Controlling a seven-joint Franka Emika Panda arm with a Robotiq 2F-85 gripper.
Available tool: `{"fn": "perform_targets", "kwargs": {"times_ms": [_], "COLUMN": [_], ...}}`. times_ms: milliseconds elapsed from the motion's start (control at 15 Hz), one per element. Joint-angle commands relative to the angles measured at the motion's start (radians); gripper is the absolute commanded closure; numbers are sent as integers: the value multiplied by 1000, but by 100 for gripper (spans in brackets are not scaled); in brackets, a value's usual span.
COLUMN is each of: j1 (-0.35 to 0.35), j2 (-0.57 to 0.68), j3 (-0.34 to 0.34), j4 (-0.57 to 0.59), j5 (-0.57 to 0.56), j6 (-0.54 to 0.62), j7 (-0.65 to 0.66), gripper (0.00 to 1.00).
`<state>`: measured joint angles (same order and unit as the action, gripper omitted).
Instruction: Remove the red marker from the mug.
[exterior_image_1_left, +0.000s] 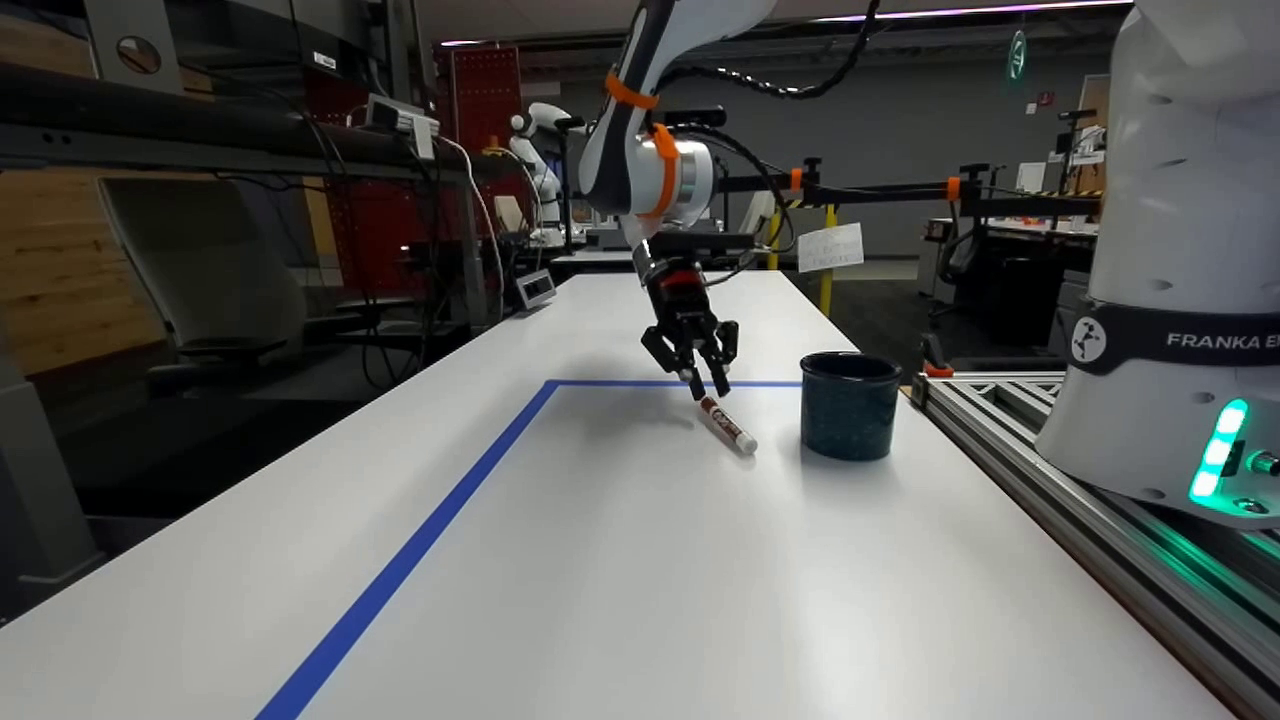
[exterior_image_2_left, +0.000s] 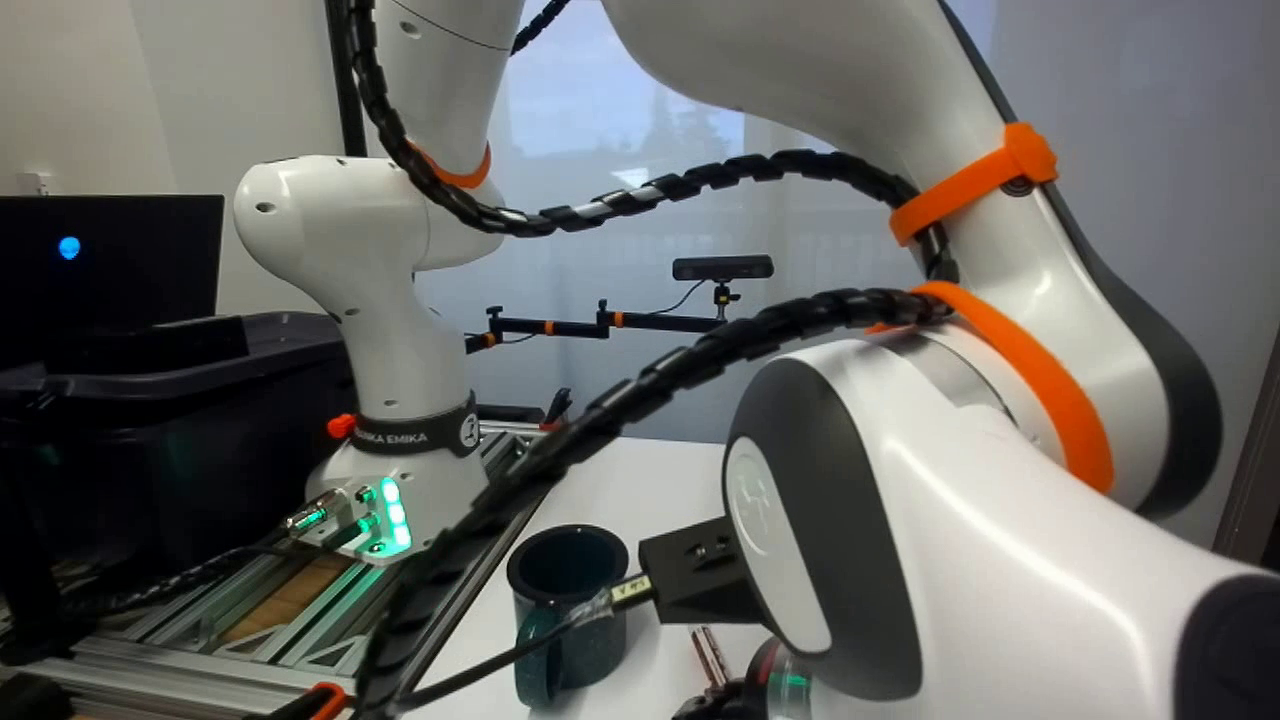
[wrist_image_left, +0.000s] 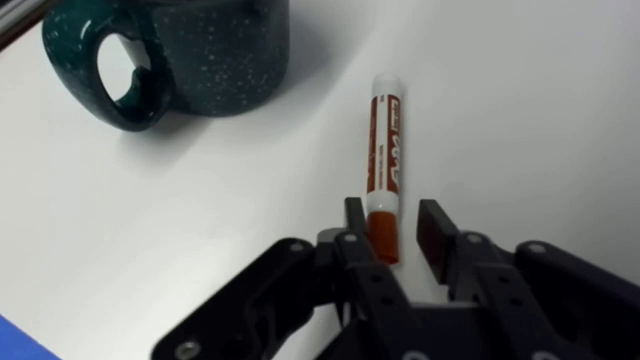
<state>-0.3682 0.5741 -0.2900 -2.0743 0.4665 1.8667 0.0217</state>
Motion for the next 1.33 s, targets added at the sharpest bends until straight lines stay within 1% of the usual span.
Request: {"fn": "perform_targets", "kwargs": {"times_ms": [0,267,333,467,600,800,933,1067,1200,1267], "j1": [51,127,149,190,231,269,280,278,266,260], "j2": [-51,-136,-171,-242,-327,-466,-566,-669,-771,-821], "j3": [23,56,63,75,78,80,88,106,128,137], "j4": [-74,-183,-216,-269,-323,-392,-444,-506,-567,-595], "j5": [-74,-175,-204,-258,-327,-446,-536,-608,-653,-655], "j6": [101,203,220,244,293,341,372,406,447,468], "j7": [10,3,9,24,50,97,128,130,119,102], "gripper": [33,2,0,0,0,0,0,0,0,0]}}
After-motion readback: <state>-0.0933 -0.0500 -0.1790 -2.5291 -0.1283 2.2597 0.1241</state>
